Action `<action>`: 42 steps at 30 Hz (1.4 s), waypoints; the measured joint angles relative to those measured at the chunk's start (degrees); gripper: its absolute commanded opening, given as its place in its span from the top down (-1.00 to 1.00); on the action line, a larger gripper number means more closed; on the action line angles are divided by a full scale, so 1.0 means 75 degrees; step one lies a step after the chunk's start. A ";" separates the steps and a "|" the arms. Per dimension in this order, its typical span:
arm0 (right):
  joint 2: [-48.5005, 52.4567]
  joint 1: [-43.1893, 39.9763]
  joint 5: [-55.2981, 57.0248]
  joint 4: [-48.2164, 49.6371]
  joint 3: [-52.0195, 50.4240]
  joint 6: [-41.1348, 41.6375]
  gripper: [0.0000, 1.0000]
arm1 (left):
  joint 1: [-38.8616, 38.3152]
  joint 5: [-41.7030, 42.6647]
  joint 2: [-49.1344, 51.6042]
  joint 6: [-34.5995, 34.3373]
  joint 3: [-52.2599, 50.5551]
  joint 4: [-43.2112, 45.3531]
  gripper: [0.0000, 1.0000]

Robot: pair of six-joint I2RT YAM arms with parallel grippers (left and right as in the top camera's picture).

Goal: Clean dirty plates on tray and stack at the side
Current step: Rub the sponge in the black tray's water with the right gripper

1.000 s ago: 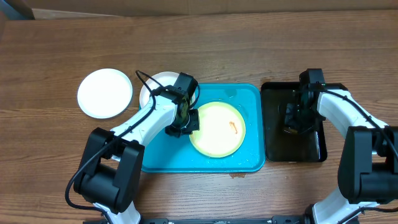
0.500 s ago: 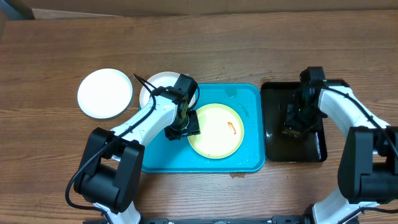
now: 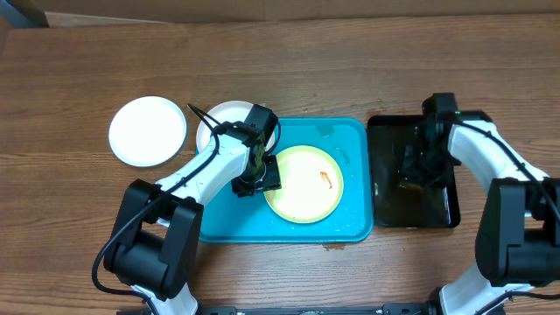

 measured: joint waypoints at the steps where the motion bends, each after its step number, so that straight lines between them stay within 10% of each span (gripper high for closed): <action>1: 0.0000 0.0000 0.0009 0.0128 -0.0131 0.0029 0.88 | 0.0000 -0.0003 0.0000 0.0009 0.0000 0.0009 -0.04; 3: 0.0000 0.0000 0.0000 0.0277 -0.0280 0.0006 0.80 | 0.0000 -0.0003 0.0000 0.0029 -0.0003 0.0038 -0.06; 4: 0.0000 -0.0003 0.0000 0.0297 -0.0315 0.0029 0.21 | 0.0000 -0.0003 0.0000 0.0032 -0.0003 0.0050 -0.12; 5: 0.0000 0.0000 0.0000 0.0318 -0.0329 0.0003 0.03 | 0.0000 -0.0003 0.0000 0.0032 -0.0003 0.0058 -0.15; 8: 0.0000 0.0000 -0.0006 0.0143 -0.0286 -0.0052 -0.11 | 0.0000 -0.0006 0.0000 0.0058 -0.0003 0.0064 -0.14; 22: 0.0006 0.0000 0.0731 0.0338 0.0536 -0.0143 -0.17 | 0.0000 -0.0029 0.0000 0.0085 -0.0003 0.0291 -0.02; 31: 0.0006 0.0000 0.0653 0.1195 0.0055 -0.0140 0.32 | 0.0000 -0.0029 0.0000 0.0085 -0.0003 0.0425 -0.01; 42: 0.0006 0.0064 0.0128 0.1256 0.0055 -0.0519 0.15 | 0.0000 -0.0029 0.0000 0.0085 -0.0082 0.0635 -0.02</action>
